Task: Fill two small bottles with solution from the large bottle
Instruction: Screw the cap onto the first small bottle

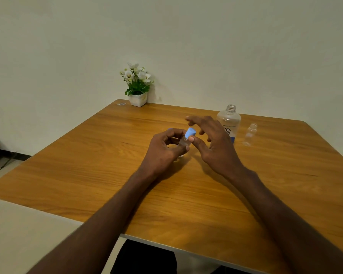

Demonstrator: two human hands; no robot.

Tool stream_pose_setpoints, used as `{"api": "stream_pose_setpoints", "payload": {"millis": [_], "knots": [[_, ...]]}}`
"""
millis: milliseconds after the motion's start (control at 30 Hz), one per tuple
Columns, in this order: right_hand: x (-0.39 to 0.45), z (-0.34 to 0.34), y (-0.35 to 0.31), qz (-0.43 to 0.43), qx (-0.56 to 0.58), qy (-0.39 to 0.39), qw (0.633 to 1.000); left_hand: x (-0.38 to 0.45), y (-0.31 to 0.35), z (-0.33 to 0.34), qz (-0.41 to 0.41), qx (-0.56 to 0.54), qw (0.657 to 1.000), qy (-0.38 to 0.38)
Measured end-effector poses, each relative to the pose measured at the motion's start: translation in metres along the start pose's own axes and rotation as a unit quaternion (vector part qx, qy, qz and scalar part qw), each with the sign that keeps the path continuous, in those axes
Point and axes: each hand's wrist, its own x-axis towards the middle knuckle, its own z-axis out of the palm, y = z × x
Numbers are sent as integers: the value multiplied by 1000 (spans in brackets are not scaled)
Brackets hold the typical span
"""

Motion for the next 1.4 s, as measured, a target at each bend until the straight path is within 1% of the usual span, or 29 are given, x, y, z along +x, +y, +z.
{"api": "stream_pose_setpoints", "payload": {"millis": [100,233,433,600,733,833,933,1067,1167,1300,1400], "knots": [[1,1,2,3,-8,10,1000,0,0,0,3,2,1000,-3],[2,0,2,4,-9,0,1000,1,-3,1,7,16,1000,-5],[3,-3,2,22,20,47,998,2,-4,1,4,-6,1000,-14],[-2,5,1,18,-43,70,996,0,-7,2,-5,-26,999,-21],[-3,14,-4,36,-111,78,990,0,-8,5,-17,-31,999,-12],[-2,17,-8,51,-111,88,989,2,-9,4,-30,-44,999,9],[-1,20,-12,42,-86,97,991,4,-7,3,-27,-41,998,41],[1,13,-13,34,-62,126,989,9,-10,-6,-26,-11,990,138],[2,5,-8,38,-68,145,986,9,-11,-12,-38,27,981,186],[-1,2,-6,56,-64,135,987,10,-13,-15,-55,63,971,223],[-2,4,-5,58,-62,110,990,12,-18,-17,-73,81,968,228]]}}
